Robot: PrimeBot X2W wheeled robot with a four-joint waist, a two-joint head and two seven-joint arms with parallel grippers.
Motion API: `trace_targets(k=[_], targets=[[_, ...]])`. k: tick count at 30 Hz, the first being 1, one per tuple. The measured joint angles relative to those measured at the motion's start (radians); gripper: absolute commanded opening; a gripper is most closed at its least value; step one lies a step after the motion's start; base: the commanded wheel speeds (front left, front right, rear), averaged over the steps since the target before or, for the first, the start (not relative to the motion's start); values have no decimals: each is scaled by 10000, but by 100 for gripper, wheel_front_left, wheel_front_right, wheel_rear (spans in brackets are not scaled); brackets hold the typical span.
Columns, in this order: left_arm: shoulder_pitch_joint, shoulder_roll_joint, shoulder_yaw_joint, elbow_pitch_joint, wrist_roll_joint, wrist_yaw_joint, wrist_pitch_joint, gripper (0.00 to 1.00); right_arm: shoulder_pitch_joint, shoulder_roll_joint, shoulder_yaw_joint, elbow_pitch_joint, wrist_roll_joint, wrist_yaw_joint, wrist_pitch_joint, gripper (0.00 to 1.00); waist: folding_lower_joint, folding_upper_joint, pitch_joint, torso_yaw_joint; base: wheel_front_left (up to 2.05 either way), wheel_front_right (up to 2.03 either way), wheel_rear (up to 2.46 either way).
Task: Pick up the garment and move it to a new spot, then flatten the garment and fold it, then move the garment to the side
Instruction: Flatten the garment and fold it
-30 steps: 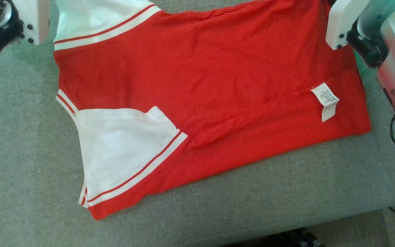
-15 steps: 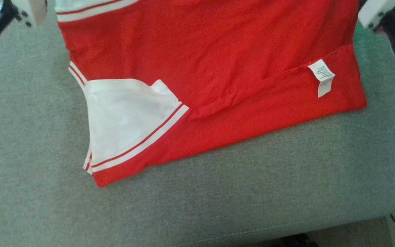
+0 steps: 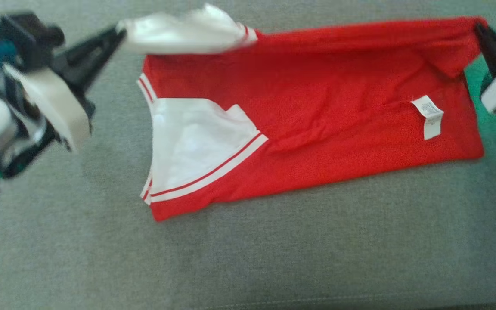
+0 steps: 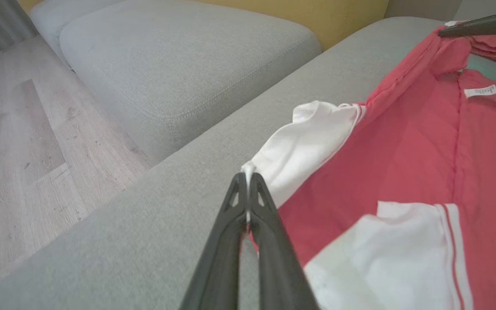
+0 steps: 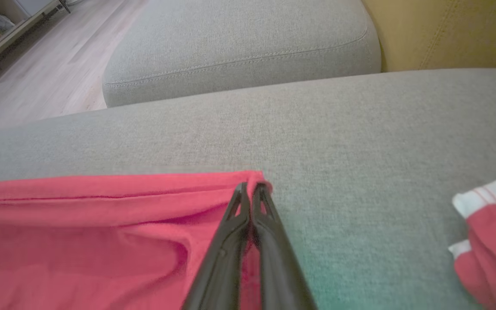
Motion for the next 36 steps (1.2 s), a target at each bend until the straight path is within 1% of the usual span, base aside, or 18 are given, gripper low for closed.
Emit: trace_targets(k=[7,12,16,20,21,22,23,24,25,28,30,32,34,36], targets=[[1496,466,-255,-1611,-27,794,-148,0,1301,-499,-173,-541,203,0,-142,0,0,0,-453,391,0,0,0],[2540,681,-357,-2435,-157,1352,-163,0,2065,-658,-403,-779,203,0,-171,0,1,0,-714,528,0,0,0],[3343,660,-397,-2775,-219,1703,-370,0,2737,-681,-608,-897,186,0,-249,0,0,0,-861,599,0,0,0],[3937,512,-464,-2727,-155,1996,-569,0,3228,-656,-817,-1035,63,0,-247,0,0,0,-867,582,0,0,0],[4024,426,-470,-2669,-88,2090,-621,0,3275,-627,-888,-1032,-13,0,-247,23,1,0,-856,569,0,0,0],[4091,314,-472,-2604,-29,2140,-635,0,3308,-564,-980,-1022,-88,0,-247,82,1,0,-856,559,0,0,0],[4138,159,-472,-2520,2,2234,-759,24,3338,-489,-1066,-995,-159,0,-249,100,1,0,-860,554,0,0,0],[4198,-4,-460,-2449,-4,2368,-899,59,3357,-397,-1175,-957,-196,0,-265,100,1,0,-869,545,0,0,0],[4283,-138,-460,-2391,0,2475,-991,100,3367,-303,-1281,-943,-244,0,-347,100,1,0,-887,533,0,0,0],[4746,-598,-134,-2102,-219,3179,-1783,100,3530,-81,-1659,-989,-255,0,-660,100,1,0,-1013,492,0,0,0],[5164,-940,194,-1737,-303,3843,-2395,100,3899,-65,-1946,-1095,-301,0,-1007,100,1,0,-1148,500,0,0,0],[5648,-1423,685,-1430,-466,4353,-2773,100,4460,-56,-2224,-1223,-355,0,-1432,100,1,0,-1294,548,0,0,0],[6206,-2004,1344,-1210,-374,4849,-2922,100,5088,94,-2543,-1396,-334,0,-1856,100,0,0,-1448,607,0,0,0],[6857,-2583,2575,-1225,336,5358,-2918,100,5534,301,-2738,-1590,-339,0,-2192,100,1,0,-1584,669,0,0,0]])
